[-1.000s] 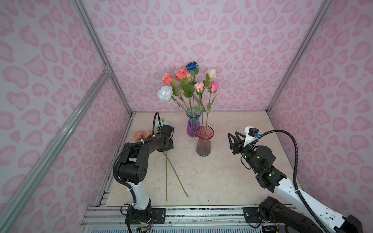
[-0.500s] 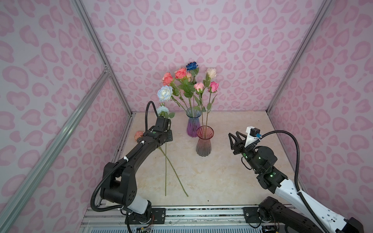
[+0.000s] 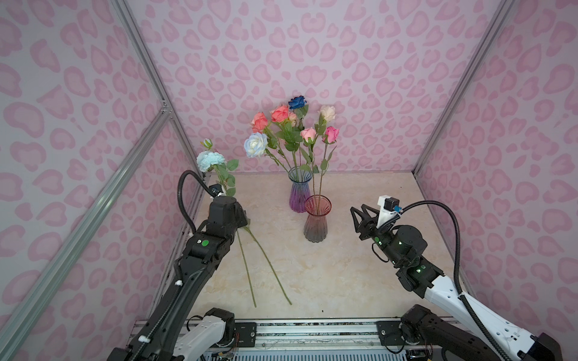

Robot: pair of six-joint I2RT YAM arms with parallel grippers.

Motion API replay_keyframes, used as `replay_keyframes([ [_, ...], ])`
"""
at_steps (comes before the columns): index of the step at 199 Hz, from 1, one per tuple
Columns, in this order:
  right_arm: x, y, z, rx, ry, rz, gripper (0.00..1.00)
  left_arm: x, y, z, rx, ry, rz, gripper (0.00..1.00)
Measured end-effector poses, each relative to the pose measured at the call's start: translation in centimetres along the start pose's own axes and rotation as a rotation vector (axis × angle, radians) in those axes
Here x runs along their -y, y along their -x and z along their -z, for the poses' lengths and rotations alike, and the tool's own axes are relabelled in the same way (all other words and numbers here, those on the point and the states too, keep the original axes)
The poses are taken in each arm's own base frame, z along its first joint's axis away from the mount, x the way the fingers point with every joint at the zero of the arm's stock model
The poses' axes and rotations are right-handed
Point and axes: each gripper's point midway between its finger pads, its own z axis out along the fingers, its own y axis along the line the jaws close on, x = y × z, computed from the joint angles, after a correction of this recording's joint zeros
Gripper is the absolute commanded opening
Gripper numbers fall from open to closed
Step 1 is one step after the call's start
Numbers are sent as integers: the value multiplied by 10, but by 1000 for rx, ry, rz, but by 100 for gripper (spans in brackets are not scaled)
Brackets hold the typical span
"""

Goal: Arrange the flowers into the vase
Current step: 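Lift the pale blue flower upright with the left gripper, then carry the pale blue flower over the red-pink vase with the left gripper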

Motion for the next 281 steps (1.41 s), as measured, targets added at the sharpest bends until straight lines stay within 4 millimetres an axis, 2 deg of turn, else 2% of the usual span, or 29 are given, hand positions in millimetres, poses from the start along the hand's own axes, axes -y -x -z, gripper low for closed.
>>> replay_keyframes([
  [27, -5, -5, -9, -13, 30, -8, 53, 4, 40, 44, 160, -102, 13, 3],
  [63, -18, -9, -25, -57, 87, -19, 53, 27, 99, 94, 357, -272, 23, 3],
  [86, -22, -15, -27, -83, 109, -26, 53, 37, 113, 110, 399, -341, 20, 3],
  [106, -24, -18, -24, -102, 123, -33, 53, 55, 135, 142, 453, -466, 19, 3],
  [130, -24, -15, -18, -98, 121, -33, 53, 73, 148, 176, 521, -616, 13, 3],
  [161, -15, -13, -10, -83, 74, -27, 55, 93, 137, 197, 534, -774, -11, 3],
  [179, -10, -8, -7, -63, 46, -18, 55, 106, 143, 213, 581, -853, -32, 3],
  [202, -5, -8, -6, -61, 20, -7, 55, 138, 145, 213, 610, -934, -82, 3],
  [221, -2, -9, -7, -67, 2, 0, 55, 175, 135, 204, 617, -979, -154, 3],
  [238, -1, -7, -7, -64, -10, 1, 55, 198, 130, 191, 642, -979, -188, 3],
  [257, 2, -1, -8, -50, -32, 2, 55, 215, 140, 179, 689, -958, -183, 3],
  [281, 6, -1, -7, -47, -52, 10, 55, 230, 170, 183, 776, -960, -132, 3],
])
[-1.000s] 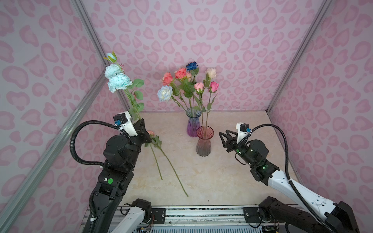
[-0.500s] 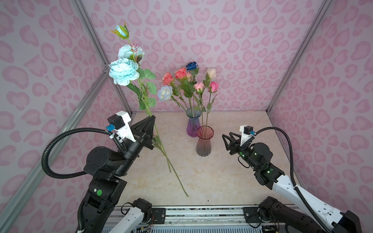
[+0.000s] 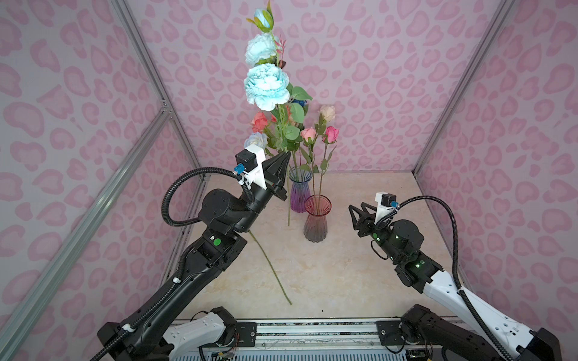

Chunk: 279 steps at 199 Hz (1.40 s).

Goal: Arrange the flowers into the vase
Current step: 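Carry the pale blue flower over the red-pink vase with the left gripper, then lower the pale blue flower stem into the red-pink vase and open the left gripper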

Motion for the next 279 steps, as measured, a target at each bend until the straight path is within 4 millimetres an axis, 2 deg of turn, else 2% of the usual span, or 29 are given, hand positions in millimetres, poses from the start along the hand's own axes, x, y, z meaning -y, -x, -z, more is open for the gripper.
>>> replay_keyframes([
  [19, 2, 1, 0, 0, -6, 7, 55, 1, 19, -17, 77, -5, 18, 3],
  [32, 3, 1, -1, 0, -11, 8, 55, 3, 25, -26, 113, -14, 35, 3],
  [54, 6, -1, -2, -5, -19, 12, 55, 4, 14, -40, 131, -19, 73, 3],
  [96, 13, -2, -2, -1, -37, 15, 55, 9, -26, -66, 88, -31, 116, 3],
  [130, 24, -9, -2, -1, -58, 7, 55, 12, -58, -78, 38, -26, 108, 3],
  [153, 23, -15, -2, -8, -42, -5, 55, 9, -80, -81, 3, -5, 91, 3],
  [180, 24, -19, -2, -9, -37, -14, 55, 8, -120, -74, -77, 14, 68, 3],
  [213, 23, -21, -1, -10, -30, -14, 55, 8, -188, -58, -231, 36, 41, 3],
  [225, 22, -21, -1, -12, -22, -12, 55, 7, -209, -50, -285, 42, 34, 6],
  [241, 21, -20, 0, -9, -18, -10, 55, 8, -226, -45, -340, 43, 26, 13],
  [265, 20, -20, 0, -11, -15, -10, 55, 9, -239, -41, -388, 42, 16, 17],
  [279, 20, -20, 0, -12, -11, -11, 55, 11, -245, -39, -411, 40, 13, 23],
])
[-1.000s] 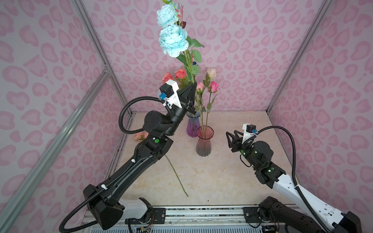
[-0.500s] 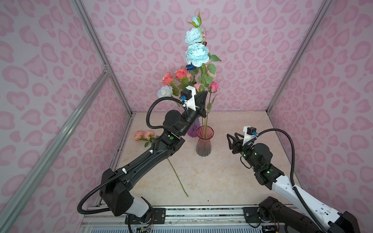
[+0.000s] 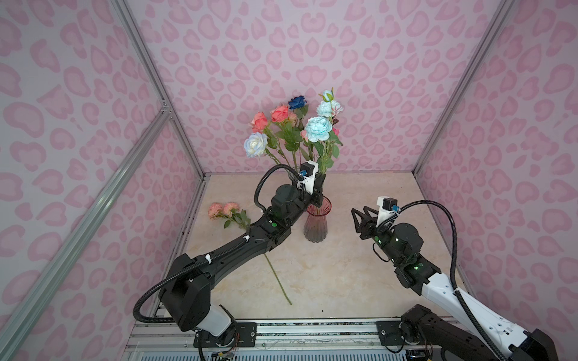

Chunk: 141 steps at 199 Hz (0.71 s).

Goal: Arrange the flowers into the vase
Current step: 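Lower the pale blue flower stem into the red-pink vase and open the left gripper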

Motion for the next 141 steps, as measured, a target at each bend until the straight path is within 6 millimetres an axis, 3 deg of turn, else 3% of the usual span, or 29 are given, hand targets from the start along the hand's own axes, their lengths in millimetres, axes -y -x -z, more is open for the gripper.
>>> replay_keyframes([
  [83, 0, 4, 4, 14, 3, -2, 55, 2, -29, 6, -111, 1, 2, 27],
  [141, 0, 2, 5, 14, 3, -5, 55, 6, -21, 29, -101, -5, 20, 26],
])
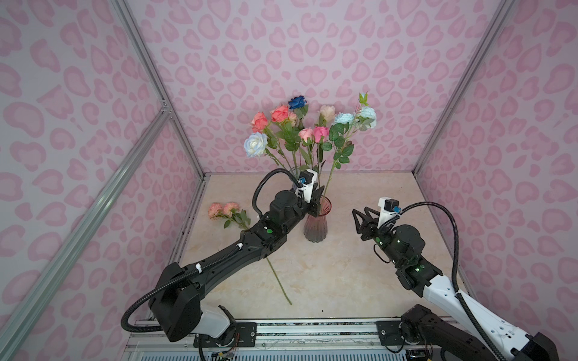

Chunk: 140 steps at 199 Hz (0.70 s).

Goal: Arrange the flowers into the vase
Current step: 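Lower the pale blue flower stem into the red-pink vase and open the left gripper, then move the left gripper down to the peach rose spray on the table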

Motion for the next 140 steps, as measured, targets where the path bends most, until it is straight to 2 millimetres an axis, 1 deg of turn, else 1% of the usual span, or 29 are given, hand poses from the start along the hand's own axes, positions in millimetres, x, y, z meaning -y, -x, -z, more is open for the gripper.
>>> replay_keyframes([
  [26, -1, 2, 2, 8, 3, -1, 56, 5, 9, 20, 14, -4, 1, 26],
  [48, -3, 2, 2, 6, 14, -9, 56, 9, 22, 46, 47, -10, 5, 26],
  [59, -4, -1, 0, -6, 25, -9, 57, 7, 26, 60, 64, 0, 7, 26],
  [72, -8, -5, -4, -29, 46, -8, 57, -2, 23, 75, 72, 37, 9, 26],
  [92, -20, -9, -9, -55, 90, -5, 57, -19, 3, 96, 46, 108, 7, 26],
  [113, -37, -13, -11, -76, 138, 7, 56, -38, -23, 115, 7, 194, 23, 25],
  [120, -43, -14, -12, -82, 154, 14, 57, -46, -33, 121, -7, 230, 39, 24],
  [140, -64, -15, -15, -96, 204, 41, 56, -82, -66, 137, -61, 367, 115, 24],
])
